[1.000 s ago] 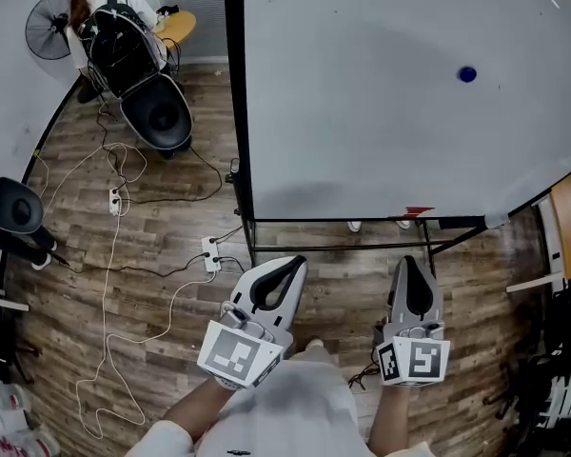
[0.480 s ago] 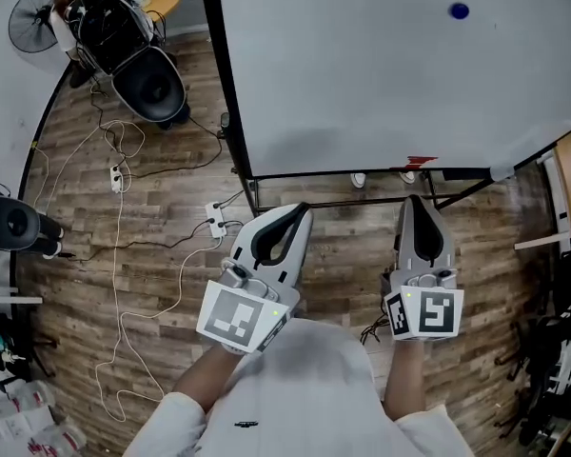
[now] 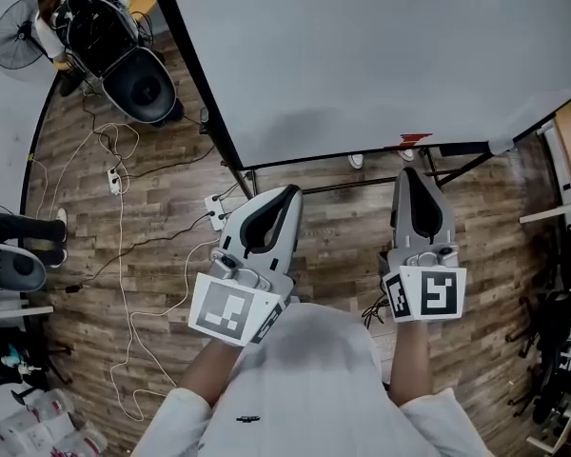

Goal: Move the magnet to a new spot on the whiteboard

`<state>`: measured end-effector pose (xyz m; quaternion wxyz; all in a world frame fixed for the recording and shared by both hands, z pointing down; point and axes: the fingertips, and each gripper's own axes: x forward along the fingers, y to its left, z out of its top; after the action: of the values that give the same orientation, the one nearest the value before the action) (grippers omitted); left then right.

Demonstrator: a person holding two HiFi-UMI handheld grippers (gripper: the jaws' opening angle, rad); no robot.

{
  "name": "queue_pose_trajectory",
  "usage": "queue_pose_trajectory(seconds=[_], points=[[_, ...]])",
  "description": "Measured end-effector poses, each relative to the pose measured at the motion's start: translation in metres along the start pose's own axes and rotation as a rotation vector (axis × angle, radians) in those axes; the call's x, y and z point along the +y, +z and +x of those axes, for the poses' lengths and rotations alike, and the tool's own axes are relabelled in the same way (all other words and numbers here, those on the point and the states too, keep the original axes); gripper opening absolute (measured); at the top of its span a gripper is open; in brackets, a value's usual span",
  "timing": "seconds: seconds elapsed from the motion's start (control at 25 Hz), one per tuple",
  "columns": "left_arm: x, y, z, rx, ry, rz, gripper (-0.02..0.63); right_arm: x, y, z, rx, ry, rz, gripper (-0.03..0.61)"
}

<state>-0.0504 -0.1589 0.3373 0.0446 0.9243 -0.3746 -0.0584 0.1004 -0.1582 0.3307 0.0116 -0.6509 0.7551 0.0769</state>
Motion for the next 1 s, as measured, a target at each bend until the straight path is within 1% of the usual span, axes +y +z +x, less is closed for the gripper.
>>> queue_pose_trajectory(seconds=[0.16, 0.36, 0.52, 0.8, 1.0], points=[[0.005, -0.001, -0.004, 0.006, 0.003, 0.004, 0.006, 0.006, -0.002, 0.002, -0.004, 0.004, 0.007, 0.006], [0.014, 0.001, -0.005, -0.001, 0.004, 0.003, 0.006, 0.014, -0.005, 0.008, 0.014, 0.005, -0.02, 0.005], [0.02, 0.004, -0.016, -0.008, 0.001, 0.012, 0.006, 0.025, 0.0, 0.006, -0.002, 0.003, -0.02, 0.005], [0.009, 0.004, 0.002, -0.003, 0.011, 0.017, 0.006, 0.008, -0.004, 0.01, 0.008, 0.021, -0.017, 0.005], [-0.005, 0.003, 0.012, -0.001, 0.035, 0.01, 0.006, -0.009, -0.003, 0.008, 0.014, 0.043, -0.014, 0.005]])
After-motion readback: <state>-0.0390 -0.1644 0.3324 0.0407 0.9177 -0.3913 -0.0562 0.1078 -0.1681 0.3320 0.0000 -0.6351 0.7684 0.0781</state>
